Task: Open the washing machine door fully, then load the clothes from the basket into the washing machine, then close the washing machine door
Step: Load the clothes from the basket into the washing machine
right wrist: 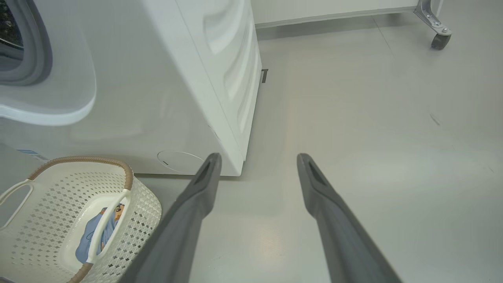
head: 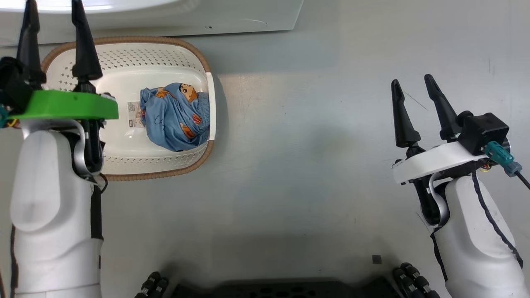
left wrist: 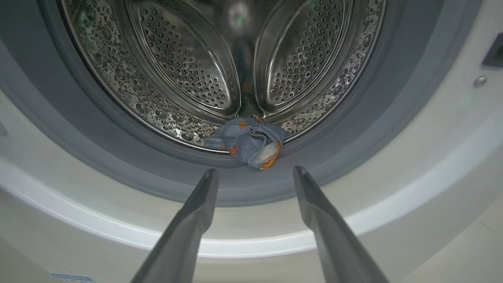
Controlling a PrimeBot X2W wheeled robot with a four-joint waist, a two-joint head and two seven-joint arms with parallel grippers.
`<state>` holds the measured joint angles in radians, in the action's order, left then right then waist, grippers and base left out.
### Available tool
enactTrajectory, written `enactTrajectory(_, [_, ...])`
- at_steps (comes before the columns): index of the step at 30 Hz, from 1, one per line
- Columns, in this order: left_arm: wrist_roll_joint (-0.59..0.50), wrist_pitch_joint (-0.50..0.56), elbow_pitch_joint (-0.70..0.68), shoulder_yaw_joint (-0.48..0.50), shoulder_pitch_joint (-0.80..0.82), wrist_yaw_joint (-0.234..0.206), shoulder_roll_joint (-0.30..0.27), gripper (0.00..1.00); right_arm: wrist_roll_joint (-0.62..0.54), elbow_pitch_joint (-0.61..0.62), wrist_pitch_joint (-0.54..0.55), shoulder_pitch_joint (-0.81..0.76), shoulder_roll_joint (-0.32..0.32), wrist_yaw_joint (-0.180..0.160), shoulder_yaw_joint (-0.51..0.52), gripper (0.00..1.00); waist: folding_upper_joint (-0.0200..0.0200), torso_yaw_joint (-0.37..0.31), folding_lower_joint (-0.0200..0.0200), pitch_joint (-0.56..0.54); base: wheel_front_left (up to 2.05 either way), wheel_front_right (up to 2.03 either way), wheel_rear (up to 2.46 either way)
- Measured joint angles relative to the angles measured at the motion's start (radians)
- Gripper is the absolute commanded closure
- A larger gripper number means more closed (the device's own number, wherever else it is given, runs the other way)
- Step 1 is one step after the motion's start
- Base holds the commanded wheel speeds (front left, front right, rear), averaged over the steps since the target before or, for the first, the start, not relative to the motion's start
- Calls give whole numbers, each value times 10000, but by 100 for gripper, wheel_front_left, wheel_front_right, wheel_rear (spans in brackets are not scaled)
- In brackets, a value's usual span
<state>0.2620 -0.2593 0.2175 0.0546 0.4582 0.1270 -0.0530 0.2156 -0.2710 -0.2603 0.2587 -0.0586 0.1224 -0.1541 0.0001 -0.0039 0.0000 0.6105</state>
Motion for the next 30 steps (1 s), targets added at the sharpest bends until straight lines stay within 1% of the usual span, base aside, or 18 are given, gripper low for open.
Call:
enactTrajectory(4, [15, 0, -73, 46, 501, 0, -67, 0, 217, 2, 0, 0, 4, 0, -38, 0, -1, -76, 0, -14, 0, 0, 0])
enactTrajectory(9, [8, -2, -25, -184, 860, 0, -322, 0, 234, 0, 0, 1, 12, 0, -178, 0, 0, -193, 0, -21, 0, 0, 0])
enactTrajectory(12, [25, -2, 159, -240, 1137, 0, -334, 0, 295, 0, 0, 2, 12, 0, -194, 0, 0, -264, 0, -21, 0, 0, 0])
enactTrajectory(22, [29, 6, 1066, -627, 1974, 0, -754, 0, 376, 2, 0, 19, 13, 0, -272, 0, 0, -493, -1, 34, 0, 0, 0])
enactTrajectory(24, [81, 173, 1300, -633, 2173, 0, -899, 0, 389, 2, 0, 49, 15, 0, -364, 0, 0, -543, 0, 76, 0, 0, 0])
enactTrajectory(26, [472, 370, 1555, -593, 2413, 0, -888, 0, 407, 4, 0, 54, 31, 2, -343, 0, 0, -591, 0, 116, 0, 0, 0])
enactTrajectory(30, [495, 848, 1887, -610, 2893, 0, -1032, 0, 502, 8, 0, 98, 27, 2, -412, 0, 0, -678, 0, 225, 0, 0, 0])
